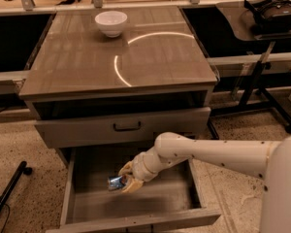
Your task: Pick redbull can from middle drawer and place on counter
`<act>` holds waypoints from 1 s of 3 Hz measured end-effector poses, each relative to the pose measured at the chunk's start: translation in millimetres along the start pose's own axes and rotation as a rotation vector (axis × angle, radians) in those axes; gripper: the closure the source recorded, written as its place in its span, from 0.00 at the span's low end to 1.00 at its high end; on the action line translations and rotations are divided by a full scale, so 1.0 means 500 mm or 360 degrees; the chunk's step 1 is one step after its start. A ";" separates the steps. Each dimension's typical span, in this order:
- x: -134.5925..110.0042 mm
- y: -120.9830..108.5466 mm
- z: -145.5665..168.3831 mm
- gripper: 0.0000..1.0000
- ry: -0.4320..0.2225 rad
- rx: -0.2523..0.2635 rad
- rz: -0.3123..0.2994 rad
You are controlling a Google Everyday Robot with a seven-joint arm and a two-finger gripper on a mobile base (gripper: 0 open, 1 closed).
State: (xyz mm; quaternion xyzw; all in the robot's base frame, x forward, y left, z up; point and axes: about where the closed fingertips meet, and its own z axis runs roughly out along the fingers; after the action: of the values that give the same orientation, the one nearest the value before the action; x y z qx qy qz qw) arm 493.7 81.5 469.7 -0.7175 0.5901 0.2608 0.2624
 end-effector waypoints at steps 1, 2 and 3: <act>-0.007 -0.013 -0.111 1.00 -0.0063 -0.0034 -0.0054; -0.021 0.002 -0.191 1.00 -0.0051 -0.0142 -0.0078; -0.024 0.002 -0.199 1.00 -0.0047 -0.0140 -0.0080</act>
Offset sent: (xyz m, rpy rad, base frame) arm 0.0097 -0.0866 0.1153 0.0034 0.0426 0.1166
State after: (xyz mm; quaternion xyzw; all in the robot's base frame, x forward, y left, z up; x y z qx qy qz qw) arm 497.1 21.8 550.3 -0.7391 0.5559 0.2904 0.2458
